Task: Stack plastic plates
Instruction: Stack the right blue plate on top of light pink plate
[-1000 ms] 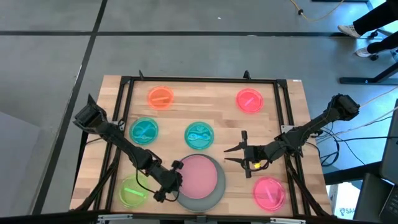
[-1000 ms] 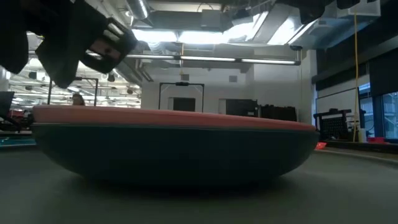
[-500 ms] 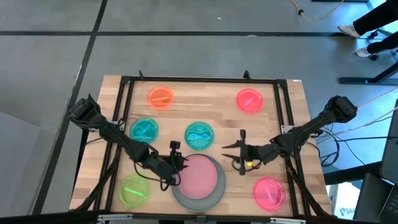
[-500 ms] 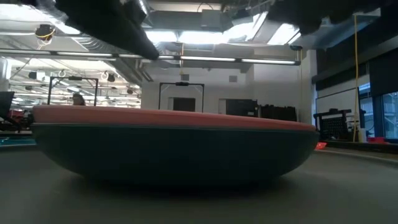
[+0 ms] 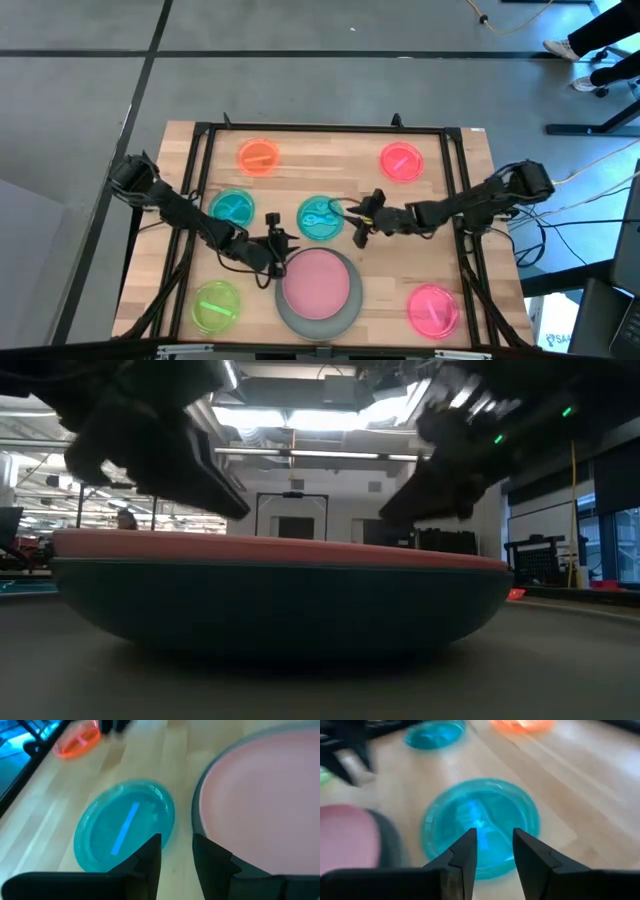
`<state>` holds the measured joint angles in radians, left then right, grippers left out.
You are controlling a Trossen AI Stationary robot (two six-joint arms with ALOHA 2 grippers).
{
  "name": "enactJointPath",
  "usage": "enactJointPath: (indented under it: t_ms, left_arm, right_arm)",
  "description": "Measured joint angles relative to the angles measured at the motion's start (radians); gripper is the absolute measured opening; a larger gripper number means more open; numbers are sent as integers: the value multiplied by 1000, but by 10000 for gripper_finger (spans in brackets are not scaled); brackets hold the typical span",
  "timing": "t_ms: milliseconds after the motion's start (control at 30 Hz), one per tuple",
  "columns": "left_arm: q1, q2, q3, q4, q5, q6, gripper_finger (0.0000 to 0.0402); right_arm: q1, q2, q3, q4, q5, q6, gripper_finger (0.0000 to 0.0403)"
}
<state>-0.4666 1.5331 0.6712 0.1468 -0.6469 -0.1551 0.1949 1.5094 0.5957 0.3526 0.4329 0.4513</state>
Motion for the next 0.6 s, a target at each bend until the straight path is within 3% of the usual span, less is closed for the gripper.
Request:
enactJointPath:
  t_ms: [167,300,500,600]
  left_arm:
    - [-21,-131,-134,141,1,1,105]
    - [-21,-224,-254,296,8,-5,105]
    - [-5,-261,-348,455,11,-22,105]
    - [-2,-261,-349,461,20,-26,105]
  right_arm:
    - [-78,83,0,53,-23,55,117]
    - [-137,134,10,63,-126,91,117]
    - [-185,199,10,55,-217,126,120]
    - [-184,216,13,65,-250,147,140]
